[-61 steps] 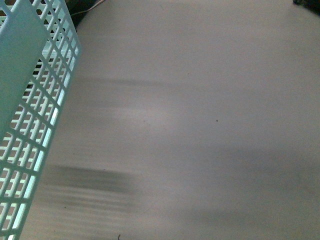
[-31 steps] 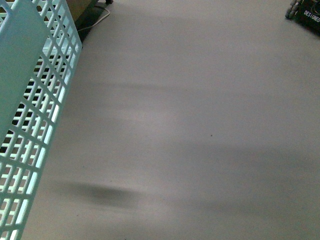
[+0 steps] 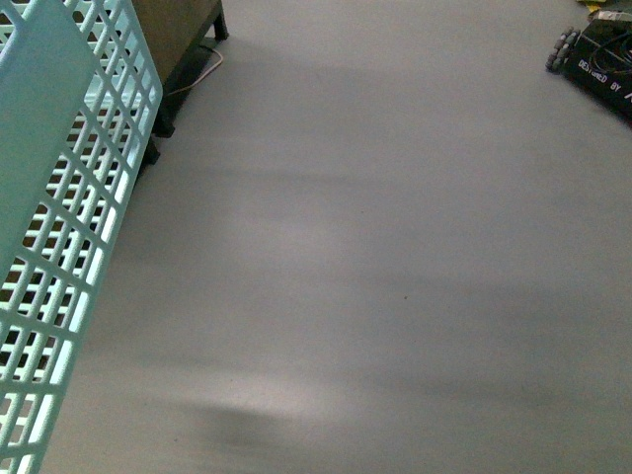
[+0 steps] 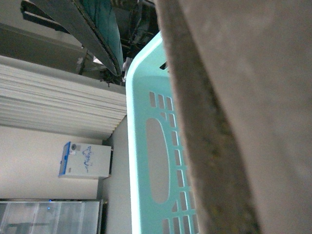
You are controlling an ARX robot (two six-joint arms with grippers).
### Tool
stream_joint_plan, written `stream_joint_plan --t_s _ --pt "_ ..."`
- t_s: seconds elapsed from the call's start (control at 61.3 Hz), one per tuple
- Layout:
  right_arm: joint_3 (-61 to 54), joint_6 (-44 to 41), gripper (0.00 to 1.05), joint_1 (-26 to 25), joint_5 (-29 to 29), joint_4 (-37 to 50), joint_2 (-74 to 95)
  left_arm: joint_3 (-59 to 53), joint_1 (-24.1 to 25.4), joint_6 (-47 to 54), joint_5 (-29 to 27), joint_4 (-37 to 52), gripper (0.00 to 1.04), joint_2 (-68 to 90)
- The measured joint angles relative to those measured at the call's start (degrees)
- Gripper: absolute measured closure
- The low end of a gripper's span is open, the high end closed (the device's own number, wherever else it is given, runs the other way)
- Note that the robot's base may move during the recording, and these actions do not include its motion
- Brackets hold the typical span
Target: Pick mango and avocado into basket
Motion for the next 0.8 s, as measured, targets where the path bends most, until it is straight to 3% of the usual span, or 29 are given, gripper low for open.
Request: stream_joint_plan --t_s 0.799 --pt "0.0 -0.02 0.09 0.0 -0.02 0.0 0.0 0.0 0.0 0.0 0.0 0.0 0.75 0.0"
